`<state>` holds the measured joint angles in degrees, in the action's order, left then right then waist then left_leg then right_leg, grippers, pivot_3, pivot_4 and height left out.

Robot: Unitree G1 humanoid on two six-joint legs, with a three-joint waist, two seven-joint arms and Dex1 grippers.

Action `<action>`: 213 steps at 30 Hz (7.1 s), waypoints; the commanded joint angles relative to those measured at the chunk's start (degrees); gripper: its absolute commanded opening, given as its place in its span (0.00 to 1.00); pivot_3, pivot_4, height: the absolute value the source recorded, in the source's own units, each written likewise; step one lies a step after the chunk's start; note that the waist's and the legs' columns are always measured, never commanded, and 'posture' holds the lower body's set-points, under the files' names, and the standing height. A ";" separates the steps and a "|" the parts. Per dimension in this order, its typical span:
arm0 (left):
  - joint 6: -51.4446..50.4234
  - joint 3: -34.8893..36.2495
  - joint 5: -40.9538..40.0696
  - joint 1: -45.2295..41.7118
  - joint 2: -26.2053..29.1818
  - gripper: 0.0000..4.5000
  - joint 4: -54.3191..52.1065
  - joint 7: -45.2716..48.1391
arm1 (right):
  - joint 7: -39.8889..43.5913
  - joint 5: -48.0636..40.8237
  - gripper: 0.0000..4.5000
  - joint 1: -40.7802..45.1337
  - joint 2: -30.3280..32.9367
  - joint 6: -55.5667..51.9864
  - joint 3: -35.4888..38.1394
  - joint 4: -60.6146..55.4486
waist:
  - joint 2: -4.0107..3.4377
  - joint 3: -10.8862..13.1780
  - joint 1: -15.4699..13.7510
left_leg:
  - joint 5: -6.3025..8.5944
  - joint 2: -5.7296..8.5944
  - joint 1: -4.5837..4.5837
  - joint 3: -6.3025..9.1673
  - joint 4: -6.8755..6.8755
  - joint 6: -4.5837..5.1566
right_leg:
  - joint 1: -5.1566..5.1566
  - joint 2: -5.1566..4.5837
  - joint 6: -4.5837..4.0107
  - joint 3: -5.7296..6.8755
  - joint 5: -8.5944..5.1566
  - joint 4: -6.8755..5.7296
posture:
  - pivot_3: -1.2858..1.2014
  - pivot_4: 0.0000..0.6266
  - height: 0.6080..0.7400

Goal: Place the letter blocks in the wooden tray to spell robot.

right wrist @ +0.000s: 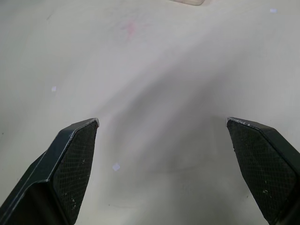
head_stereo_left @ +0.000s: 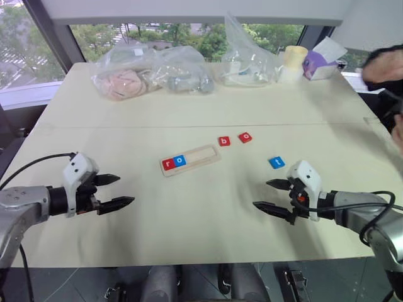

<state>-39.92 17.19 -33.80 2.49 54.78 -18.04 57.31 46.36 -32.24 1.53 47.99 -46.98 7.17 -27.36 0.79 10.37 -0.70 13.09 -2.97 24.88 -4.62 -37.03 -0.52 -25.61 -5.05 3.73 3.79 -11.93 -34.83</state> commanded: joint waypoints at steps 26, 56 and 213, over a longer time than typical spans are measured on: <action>6.53 -4.07 3.70 -7.52 1.52 1.00 3.82 3.64 | -1.17 -1.99 0.99 3.02 -2.16 0.04 -0.48 -1.13 | 0.01 0.00 -0.06 | -0.04 0.04 0.00 -0.01 -0.11 0.07 | 0.01 0.03 -0.02 0.01 0.02 -0.13 | 0.52 0.24 0.99; 43.78 -26.39 27.86 -38.53 -23.96 0.94 56.54 9.53 | -11.36 -13.82 1.00 7.75 -6.88 -10.01 -2.71 -13.24 | 0.15 -0.11 -0.32 | -0.13 0.07 0.01 0.04 -0.61 0.23 | 0.32 0.07 -0.04 0.16 0.14 -0.42 | 0.52 0.24 0.99; 1.04 -10.33 1.44 -12.13 2.77 1.00 -6.92 6.29 | 25.73 17.48 0.25 27.17 -7.65 31.07 -16.55 25.02 | -0.13 0.22 1.65 | -0.06 -0.36 -0.29 -0.09 -0.87 0.24 | 0.19 0.44 -0.04 -0.15 0.31 -0.63 | 0.52 0.24 0.99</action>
<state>-39.49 5.99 -32.18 -9.14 56.92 -24.78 63.50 72.31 -12.86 26.54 40.88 -11.94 -8.70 2.10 0.66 10.59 0.96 13.04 -3.37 24.59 -4.70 -37.90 -0.29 -25.44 -4.56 3.68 3.65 -11.61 -35.47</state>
